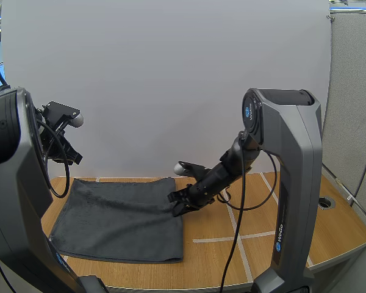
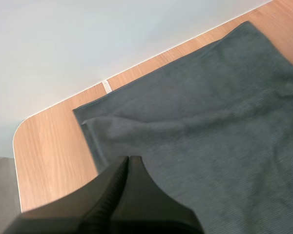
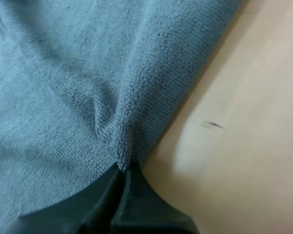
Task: Fold the towel
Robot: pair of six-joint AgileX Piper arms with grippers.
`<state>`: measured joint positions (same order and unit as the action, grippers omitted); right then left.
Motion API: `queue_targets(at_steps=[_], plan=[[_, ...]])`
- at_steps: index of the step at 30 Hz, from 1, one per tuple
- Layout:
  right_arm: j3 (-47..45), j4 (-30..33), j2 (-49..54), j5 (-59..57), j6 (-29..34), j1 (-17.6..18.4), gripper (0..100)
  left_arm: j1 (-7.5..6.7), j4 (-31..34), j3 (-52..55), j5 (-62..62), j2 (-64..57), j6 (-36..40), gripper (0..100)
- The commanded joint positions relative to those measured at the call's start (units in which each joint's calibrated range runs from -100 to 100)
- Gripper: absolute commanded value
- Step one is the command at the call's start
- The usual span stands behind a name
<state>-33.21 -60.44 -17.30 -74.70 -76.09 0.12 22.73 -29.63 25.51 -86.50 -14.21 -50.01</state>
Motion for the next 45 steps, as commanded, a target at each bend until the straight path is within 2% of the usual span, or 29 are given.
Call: queue_targets(at_steps=[1, 20, 27, 38, 45], plan=[[0.25, 3.37, 1.61, -1.69, 0.06, -2.23, 0, 0.13, -0.14, -0.56, -0.84, -0.2, 0.29, 0], [0.25, 16.31, 6.72, -7.71, 0.06, -12.25, 0, 0.13, -2.57, -0.56, -0.84, -0.2, 0.29, 0], [0.25, 18.13, 6.72, -10.1, -2.75, -16.67, 0, 0.13, -2.95, -0.56, -3.06, -0.2, 0.29, 0], [1.05, 20.15, 6.72, -9.72, -4.49, -18.77, 0, 0.13, -2.95, -0.56, -5.57, -0.2, 1.04, 0], [3.89, 17.61, 7.11, -17.0, -2.24, -18.77, 2, 0.13, -2.95, -0.56, -4.42, -0.2, -0.17, 0]])
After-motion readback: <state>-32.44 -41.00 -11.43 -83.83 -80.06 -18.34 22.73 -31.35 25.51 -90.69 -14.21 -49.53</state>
